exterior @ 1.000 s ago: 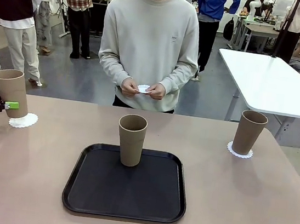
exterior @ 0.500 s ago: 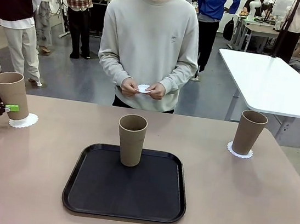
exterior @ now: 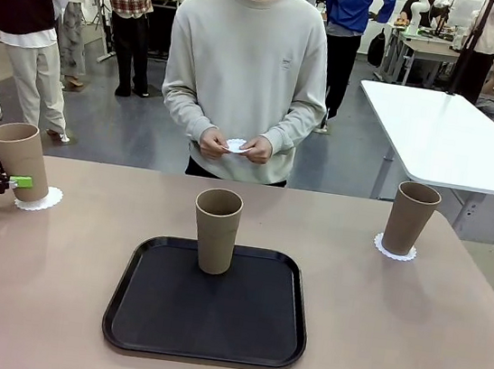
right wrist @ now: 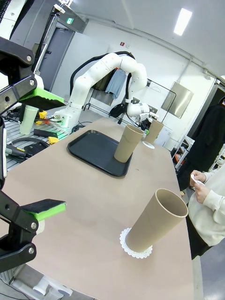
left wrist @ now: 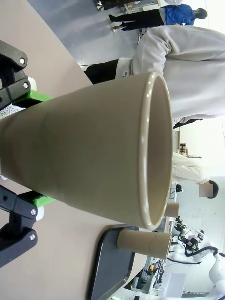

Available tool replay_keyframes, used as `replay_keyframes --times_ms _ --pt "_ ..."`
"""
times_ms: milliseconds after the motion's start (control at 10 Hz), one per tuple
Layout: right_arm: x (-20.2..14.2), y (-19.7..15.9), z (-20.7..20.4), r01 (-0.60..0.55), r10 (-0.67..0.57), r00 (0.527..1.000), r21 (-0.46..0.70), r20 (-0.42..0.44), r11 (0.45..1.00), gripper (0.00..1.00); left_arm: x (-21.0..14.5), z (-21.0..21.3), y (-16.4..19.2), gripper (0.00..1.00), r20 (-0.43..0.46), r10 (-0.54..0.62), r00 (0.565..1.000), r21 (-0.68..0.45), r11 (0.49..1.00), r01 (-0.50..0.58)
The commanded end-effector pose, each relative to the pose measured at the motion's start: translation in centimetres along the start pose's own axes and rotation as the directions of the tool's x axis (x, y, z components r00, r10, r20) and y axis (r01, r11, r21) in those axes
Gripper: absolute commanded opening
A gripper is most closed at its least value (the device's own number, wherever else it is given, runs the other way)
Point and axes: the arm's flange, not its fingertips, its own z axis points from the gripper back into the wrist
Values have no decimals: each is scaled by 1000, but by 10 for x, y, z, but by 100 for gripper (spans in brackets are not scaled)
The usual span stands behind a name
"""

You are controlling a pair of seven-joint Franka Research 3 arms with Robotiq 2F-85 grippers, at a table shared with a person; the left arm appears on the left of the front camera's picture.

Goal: Place coasters on the table and set cups on them.
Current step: Take one Reusable plastic cup from the Flat Tray and place it on a coaster set by the human.

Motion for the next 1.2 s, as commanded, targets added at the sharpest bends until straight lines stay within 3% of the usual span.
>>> replay_keyframes --times_ms 0,500,600,700,1100 --pt "-1 0 -1 7 -7 1000 2 1 1000 100 -4 -3 3 84 26 -33 999 -1 999 33" --pt "-1 0 -1 7 -7 1000 2 1 1000 100 -12 -3 8 84 3 -40 999 7 999 40" --pt "-1 0 -1 7 -7 1000 2 1 1000 100 -13 -3 9 95 -8 -36 999 8 999 36" --pt "-1 0 -1 7 -7 1000 2 1 1000 100 -12 -3 9 100 -11 -36 999 8 999 36" --pt "-1 0 -1 7 -7 1000 2 1 1000 100 -9 -1 8 100 -29 -18 999 -4 1000 18"
